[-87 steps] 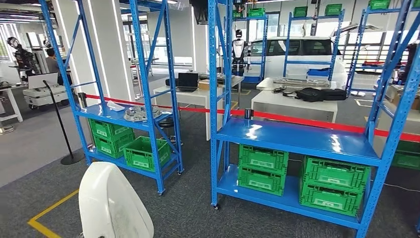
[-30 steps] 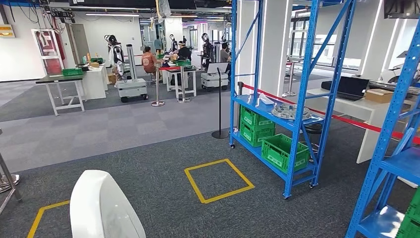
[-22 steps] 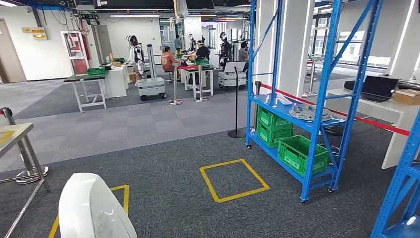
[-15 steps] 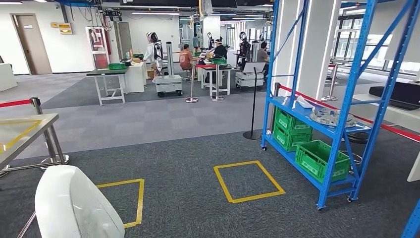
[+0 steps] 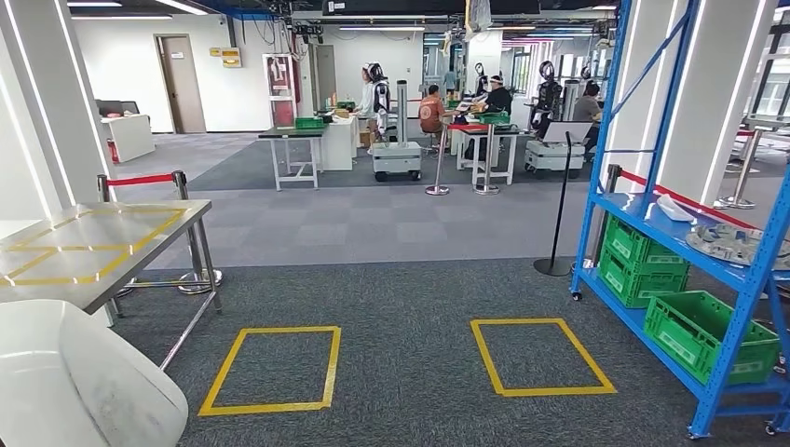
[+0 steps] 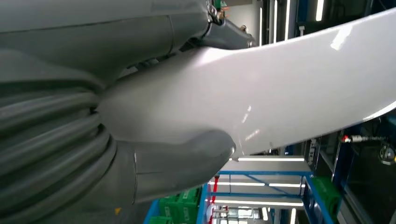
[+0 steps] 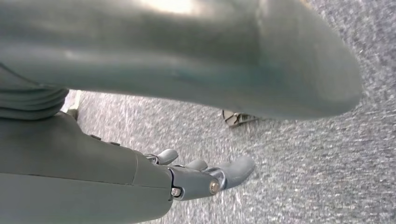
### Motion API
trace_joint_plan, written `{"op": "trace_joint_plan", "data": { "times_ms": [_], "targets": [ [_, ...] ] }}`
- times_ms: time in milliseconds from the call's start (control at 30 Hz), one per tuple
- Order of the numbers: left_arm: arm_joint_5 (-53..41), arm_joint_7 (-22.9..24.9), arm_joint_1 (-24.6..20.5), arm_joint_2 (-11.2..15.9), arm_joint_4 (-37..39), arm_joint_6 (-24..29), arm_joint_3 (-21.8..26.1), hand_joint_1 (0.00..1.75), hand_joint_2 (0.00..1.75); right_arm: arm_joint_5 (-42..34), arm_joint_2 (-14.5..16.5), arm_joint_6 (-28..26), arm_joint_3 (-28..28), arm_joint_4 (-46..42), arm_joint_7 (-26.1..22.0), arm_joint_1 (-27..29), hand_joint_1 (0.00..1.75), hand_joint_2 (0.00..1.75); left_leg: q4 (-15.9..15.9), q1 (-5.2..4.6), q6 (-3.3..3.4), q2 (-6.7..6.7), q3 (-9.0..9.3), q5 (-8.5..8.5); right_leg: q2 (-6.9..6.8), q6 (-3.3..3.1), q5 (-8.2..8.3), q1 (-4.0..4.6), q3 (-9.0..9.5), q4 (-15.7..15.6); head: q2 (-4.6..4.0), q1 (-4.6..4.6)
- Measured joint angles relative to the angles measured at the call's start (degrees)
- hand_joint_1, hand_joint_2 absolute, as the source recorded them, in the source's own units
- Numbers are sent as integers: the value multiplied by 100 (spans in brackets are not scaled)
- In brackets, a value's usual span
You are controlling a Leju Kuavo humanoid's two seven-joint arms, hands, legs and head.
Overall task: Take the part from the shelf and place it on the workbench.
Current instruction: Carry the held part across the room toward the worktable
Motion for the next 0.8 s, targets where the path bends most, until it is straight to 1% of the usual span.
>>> {"op": "trace_joint_plan", "data": {
  "times_ms": [33,67,100,133,167,200,233,267,300,333,367,400,433,467,500,600,633,667,700,733,767,800],
  "targets": [
    [-20,-41,28,11,-26,93,32,175,175,0,4,-1,-1,0,22,-6,0,0,15,-8,-23,58,-26,-9,-68,-41,21,-8,8,-31,-1,-2],
    [-46,-87,41,16,-54,232,67,175,175,-1,7,-2,-1,0,49,-9,0,0,112,-20,-39,195,-84,-76,-143,-85,44,-23,17,-65,-1,-8],
    [-70,-136,40,13,-80,387,100,175,175,-2,10,-4,-2,0,78,-9,0,0,333,-32,-51,378,-195,-212,-224,-121,63,-37,24,-96,-1,-14],
    [-84,-183,35,1,-106,542,131,175,175,-3,12,-8,-2,0,98,-5,0,0,665,-36,-61,570,-344,-399,-302,-146,66,-32,26,-107,-1,-20],
    [-90,-223,29,-14,-130,674,155,175,175,-3,13,-14,-3,0,105,4,0,0,1063,-33,-80,675,-522,-593,-383,-159,62,-26,24,-107,0,-25],
    [-84,-264,31,-30,-152,773,178,175,175,-4,16,-23,-3,0,108,11,0,0,1407,-26,-99,716,-674,-729,-467,-164,57,-21,23,-107,-1,-25],
    [-69,-306,35,-45,-177,854,207,175,175,-7,21,-35,-4,0,114,13,0,0,1593,-20,-115,731,-748,-768,-548,-165,52,-18,24,-106,-1,-26],
    [-48,-346,32,-57,-207,924,242,175,175,-9,28,-49,-4,0,133,11,0,0,1559,-15,-127,749,-712,-699,-627,-159,45,-20,27,-102,-1,-26],
    [-19,-377,20,-65,-245,986,285,175,175,-12,37,-61,-4,0,159,7,0,0,1279,-11,-136,793,-550,-535,-703,-145,33,-23,32,-95,-1,-26],
    [7,-402,0,-71,-290,1040,332,175,175,-15,45,-71,-4,0,188,2,0,0,853,-8,-143,904,-313,-349,-774,-123,15,-26,41,-80,0,-27],
    [25,-416,-29,-74,-328,1080,374,175,175,-17,50,-78,-4,0,212,-1,0,0,459,-20,-129,1024,-89,-214,-840,-92,-10,-16,48,-58,0,-29],
    [36,-423,-57,-78,-363,1105,409,175,175,-18,52,-81,-4,0,225,-2,0,0,173,-31,-92,1110,68,-131,-899,-58,-31,-5,54,-38,0,-28],
    [38,-427,-76,-81,-391,1118,439,175,175,-19,52,-83,-4,0,232,-4,0,0,42,-45,-48,1154,134,-111,-951,-27,-47,8,61,-24,0,-27],
    [39,-427,-86,-85,-410,1124,462,175,175,-20,52,-85,-4,0,241,-10,0,0,36,-60,5,1120,128,-121,-999,1,-54,20,68,-18,0,-25],
    [39,-426,-86,-88,-427,1128,479,175,175,-20,53,-85,-4,0,249,-16,0,0,41,-62,39,1072,110,-115,-1033,18,-53,20,76,-20,0,-22],
    [40,-423,-85,-90,-438,1130,496,175,175,-20,54,-85,-4,0,260,-25,0,0,44,-70,61,1030,94,-114,-1074,36,-51,20,87,-23,0,-20],
    [40,-424,-86,-90,-442,1133,504,175,175,-20,54,-85,-4,0,264,-30,0,0,37,-66,74,1006,94,-109,-1096,47,-56,19,93,-24,0,-20],
    [39,-424,-87,-90,-452,1141,519,175,175,-19,55,-85,-4,0,270,-35,0,0,25,-54,95,970,99,-98,-1078,71,-75,9,98,-12,0,-20],
    [39,-441,-97,-85,-468,1178,554,175,175,-17,56,-80,-4,0,268,-36,0,0,14,-40,131,889,92,-81,-898,107,-256,-8,-36,295,0,-16],
    [38,-469,-105,-76,-485,1229,601,175,175,-13,58,-76,-4,0,266,-34,0,0,4,-27,168,791,82,-63,-711,143,-470,-25,-223,702,0,-12],
    [37,-505,-112,-65,-501,1289,656,175,175,-8,61,-72,-4,0,258,-25,0,0,4,-20,195,693,68,-48,-505,166,-679,-41,-442,1159,0,-8],
    [37,-549,-119,-53,-516,1353,721,175,175,1,62,-68,-4,0,251,-12,0,0,10,-24,213,585,48,-37,-336,171,-838,-47,-653,1576,0,-4]
  ]
}}
